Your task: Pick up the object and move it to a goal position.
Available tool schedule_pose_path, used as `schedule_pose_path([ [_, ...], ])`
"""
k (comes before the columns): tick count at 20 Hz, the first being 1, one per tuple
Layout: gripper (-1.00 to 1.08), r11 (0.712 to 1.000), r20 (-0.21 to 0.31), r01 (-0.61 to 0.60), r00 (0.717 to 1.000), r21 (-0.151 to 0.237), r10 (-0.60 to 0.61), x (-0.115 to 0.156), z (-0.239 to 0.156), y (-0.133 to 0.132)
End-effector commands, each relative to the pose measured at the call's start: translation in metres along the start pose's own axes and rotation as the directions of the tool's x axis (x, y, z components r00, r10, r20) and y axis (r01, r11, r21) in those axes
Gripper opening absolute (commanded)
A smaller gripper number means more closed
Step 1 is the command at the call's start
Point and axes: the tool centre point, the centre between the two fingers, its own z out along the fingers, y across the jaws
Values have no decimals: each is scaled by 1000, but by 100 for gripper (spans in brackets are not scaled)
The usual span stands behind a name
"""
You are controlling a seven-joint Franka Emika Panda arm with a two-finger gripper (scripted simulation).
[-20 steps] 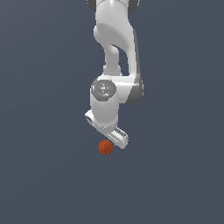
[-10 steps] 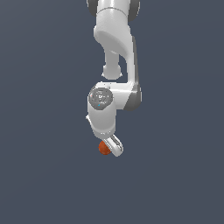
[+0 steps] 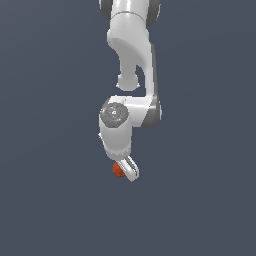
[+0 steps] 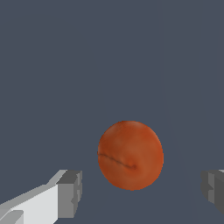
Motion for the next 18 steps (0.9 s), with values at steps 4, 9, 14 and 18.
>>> schedule_pose_path([
  [4,100,1000,0,-2,1000,0,2,0,15,0],
  [9,100,1000,0,-5,1000,0,5,0,42,1],
  [14,100,1000,0,-5,1000,0,5,0,51,0],
  [18,-100,1000,0,-5,1000,0,5,0,50,0],
])
